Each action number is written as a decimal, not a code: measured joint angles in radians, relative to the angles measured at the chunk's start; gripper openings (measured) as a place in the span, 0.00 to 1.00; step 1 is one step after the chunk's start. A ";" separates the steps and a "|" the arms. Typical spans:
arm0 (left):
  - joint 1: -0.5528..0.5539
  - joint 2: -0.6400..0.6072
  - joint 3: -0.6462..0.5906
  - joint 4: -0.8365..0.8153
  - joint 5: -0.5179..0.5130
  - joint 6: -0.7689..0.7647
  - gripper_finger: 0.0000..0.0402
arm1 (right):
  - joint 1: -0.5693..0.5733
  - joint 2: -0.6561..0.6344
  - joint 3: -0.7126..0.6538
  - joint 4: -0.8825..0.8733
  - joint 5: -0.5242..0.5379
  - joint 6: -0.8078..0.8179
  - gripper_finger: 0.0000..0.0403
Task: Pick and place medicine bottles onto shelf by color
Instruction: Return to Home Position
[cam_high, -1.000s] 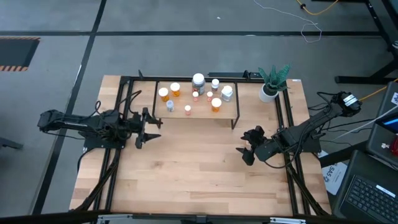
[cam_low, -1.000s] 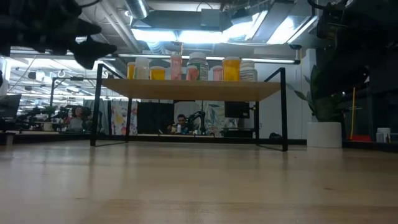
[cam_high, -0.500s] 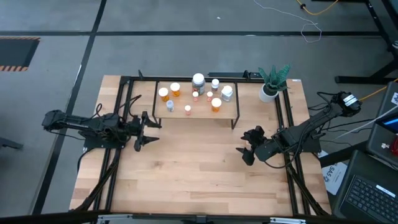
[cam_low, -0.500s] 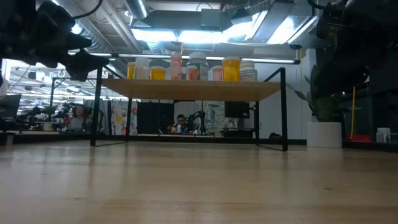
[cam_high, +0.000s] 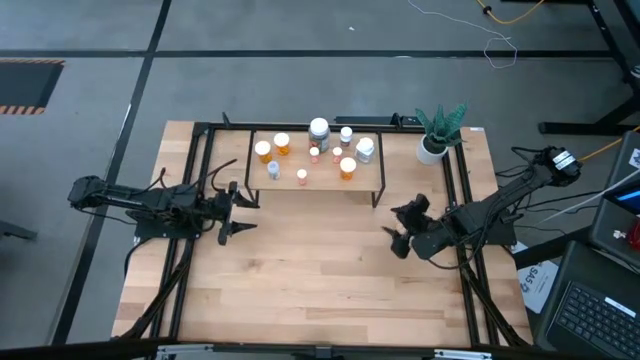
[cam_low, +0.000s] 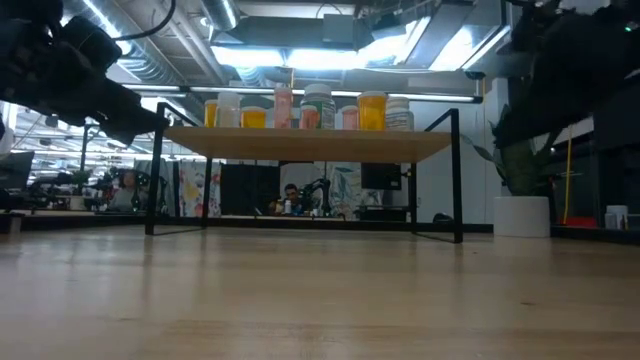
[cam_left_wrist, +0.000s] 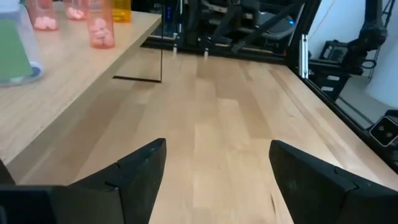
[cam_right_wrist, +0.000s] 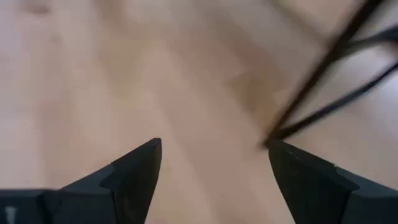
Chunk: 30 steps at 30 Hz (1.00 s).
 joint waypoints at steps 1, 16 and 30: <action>0.000 0.000 0.000 0.002 0.000 0.000 0.70 | 0.009 -0.015 0.000 -0.040 0.033 0.006 0.74; 0.000 0.001 0.000 -0.001 -0.030 -0.005 0.70 | 0.241 -0.281 -0.140 -0.020 0.277 0.054 0.74; 0.000 0.001 0.000 0.001 -0.030 -0.004 0.70 | -0.113 -0.410 -0.323 0.578 -0.264 -0.496 0.74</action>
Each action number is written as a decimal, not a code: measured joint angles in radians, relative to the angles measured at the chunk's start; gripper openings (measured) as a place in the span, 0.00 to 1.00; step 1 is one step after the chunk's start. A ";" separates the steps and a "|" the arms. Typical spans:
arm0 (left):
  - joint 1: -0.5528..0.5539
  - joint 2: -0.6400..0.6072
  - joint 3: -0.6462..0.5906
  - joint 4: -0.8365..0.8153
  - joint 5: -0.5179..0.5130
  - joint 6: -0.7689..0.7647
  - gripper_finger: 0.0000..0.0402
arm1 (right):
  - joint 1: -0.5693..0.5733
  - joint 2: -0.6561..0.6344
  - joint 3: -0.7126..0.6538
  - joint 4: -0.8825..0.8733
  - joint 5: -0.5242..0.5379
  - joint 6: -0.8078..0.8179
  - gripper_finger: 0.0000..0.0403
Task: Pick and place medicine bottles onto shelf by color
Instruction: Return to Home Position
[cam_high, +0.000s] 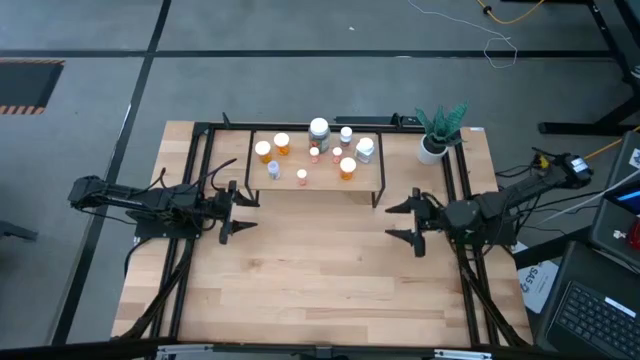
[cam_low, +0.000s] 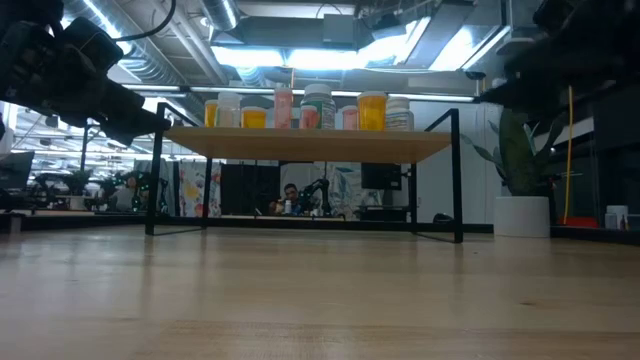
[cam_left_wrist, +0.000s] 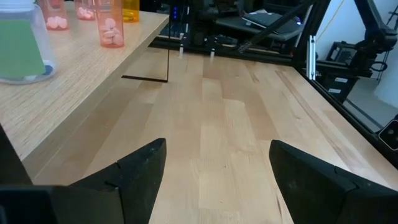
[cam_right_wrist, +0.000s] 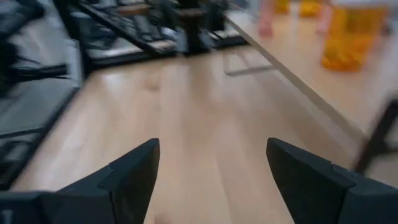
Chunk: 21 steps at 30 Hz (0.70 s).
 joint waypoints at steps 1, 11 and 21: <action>0.000 0.000 0.000 0.000 0.000 0.000 0.70 | -0.025 -0.018 0.000 0.012 -0.046 -0.022 0.74; 0.000 0.000 0.000 0.000 0.000 0.000 0.70 | -0.228 -0.117 0.000 0.026 -0.222 -0.156 0.74; 0.000 0.000 0.000 0.000 0.000 0.000 0.70 | -0.307 -0.192 -0.001 -0.093 -0.312 -0.187 0.74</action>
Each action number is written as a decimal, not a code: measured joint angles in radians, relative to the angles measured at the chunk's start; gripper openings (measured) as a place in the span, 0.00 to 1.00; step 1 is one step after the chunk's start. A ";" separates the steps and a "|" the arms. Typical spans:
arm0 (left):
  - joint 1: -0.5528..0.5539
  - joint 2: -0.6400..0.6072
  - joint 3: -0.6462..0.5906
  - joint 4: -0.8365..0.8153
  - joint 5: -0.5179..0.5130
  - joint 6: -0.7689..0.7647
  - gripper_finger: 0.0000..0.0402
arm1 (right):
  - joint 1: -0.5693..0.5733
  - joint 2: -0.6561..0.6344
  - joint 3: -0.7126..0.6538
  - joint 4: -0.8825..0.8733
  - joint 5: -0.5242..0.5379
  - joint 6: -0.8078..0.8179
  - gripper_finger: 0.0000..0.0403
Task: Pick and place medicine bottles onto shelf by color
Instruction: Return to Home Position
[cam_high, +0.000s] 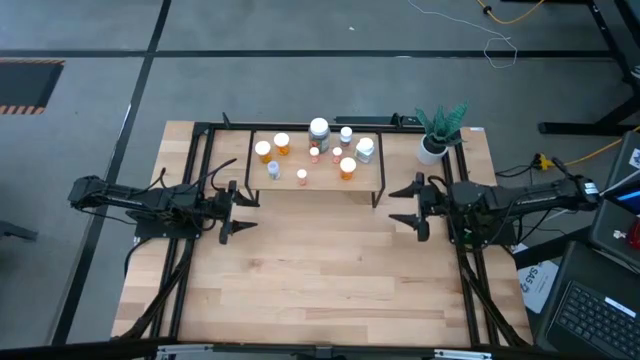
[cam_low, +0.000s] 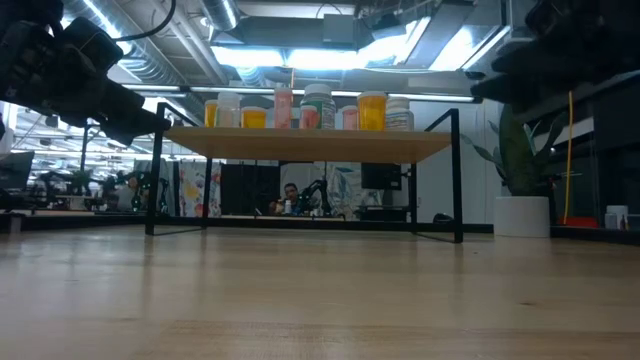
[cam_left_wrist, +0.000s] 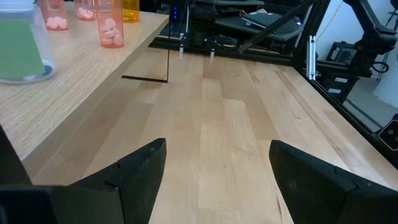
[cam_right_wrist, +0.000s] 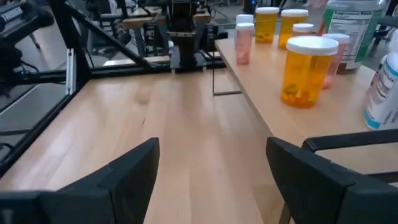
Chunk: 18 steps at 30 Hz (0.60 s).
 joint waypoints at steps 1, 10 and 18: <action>0.000 0.000 0.000 0.000 0.000 0.000 0.70 | 0.001 -0.001 -0.009 0.014 0.001 0.006 0.74; 0.000 0.000 0.000 0.000 0.000 0.000 0.70 | 0.012 -0.049 -0.200 0.234 0.012 0.034 0.74; 0.000 0.000 0.000 0.000 0.000 0.000 0.70 | 0.012 -0.170 -0.229 0.091 0.019 0.027 0.74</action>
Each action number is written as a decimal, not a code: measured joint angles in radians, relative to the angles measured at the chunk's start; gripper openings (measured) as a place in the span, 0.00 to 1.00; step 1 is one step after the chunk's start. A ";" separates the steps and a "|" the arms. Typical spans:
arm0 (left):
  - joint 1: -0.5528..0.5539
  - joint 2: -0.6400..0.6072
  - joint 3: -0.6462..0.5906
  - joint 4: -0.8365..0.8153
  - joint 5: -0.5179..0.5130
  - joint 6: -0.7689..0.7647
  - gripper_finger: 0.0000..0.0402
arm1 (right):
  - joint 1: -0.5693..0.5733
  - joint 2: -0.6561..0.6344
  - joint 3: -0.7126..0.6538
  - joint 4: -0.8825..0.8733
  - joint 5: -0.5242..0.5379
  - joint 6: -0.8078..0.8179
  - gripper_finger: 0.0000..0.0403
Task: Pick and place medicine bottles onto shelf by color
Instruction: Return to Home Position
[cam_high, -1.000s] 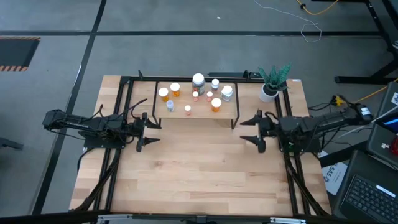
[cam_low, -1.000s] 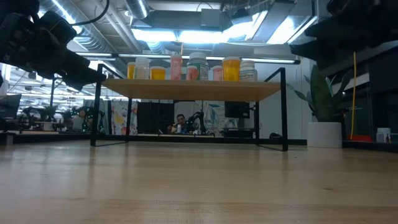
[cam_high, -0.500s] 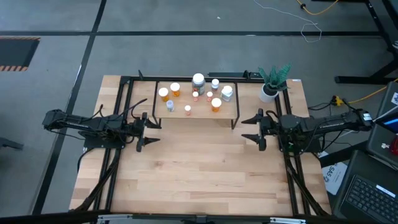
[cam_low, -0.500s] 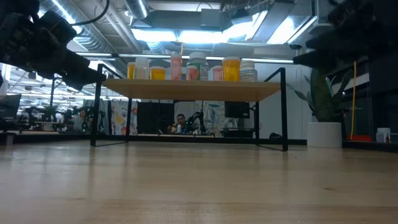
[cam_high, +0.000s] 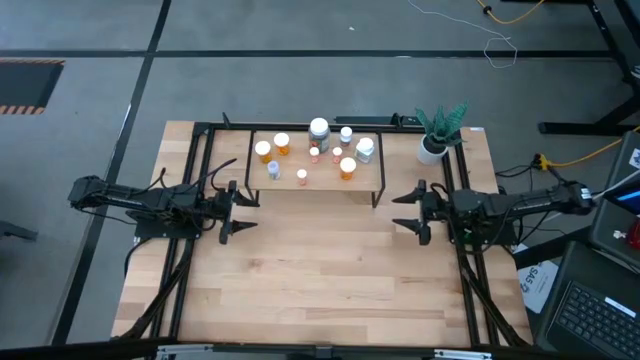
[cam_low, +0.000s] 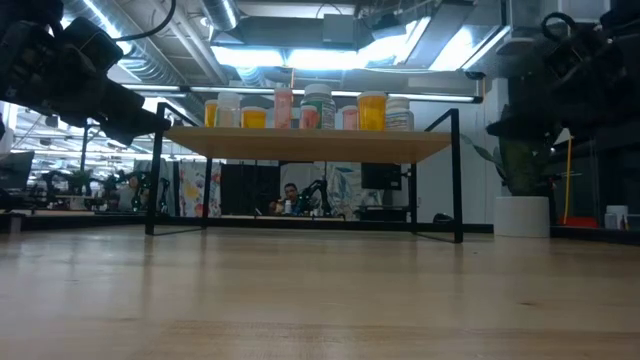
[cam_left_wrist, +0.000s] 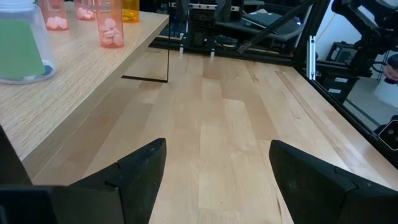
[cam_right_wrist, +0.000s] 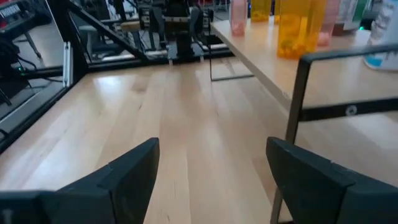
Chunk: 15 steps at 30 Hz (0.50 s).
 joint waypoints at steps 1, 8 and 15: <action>0.000 0.000 0.000 0.000 0.000 0.000 0.70 | 0.000 -0.017 0.000 -0.022 0.000 0.002 0.74; 0.000 0.000 0.000 0.000 0.000 0.000 0.70 | 0.000 -0.114 0.000 -0.119 0.001 -0.001 0.74; 0.000 0.000 0.000 0.000 0.000 0.000 0.70 | -0.002 -0.188 0.011 -0.191 0.002 -0.005 0.74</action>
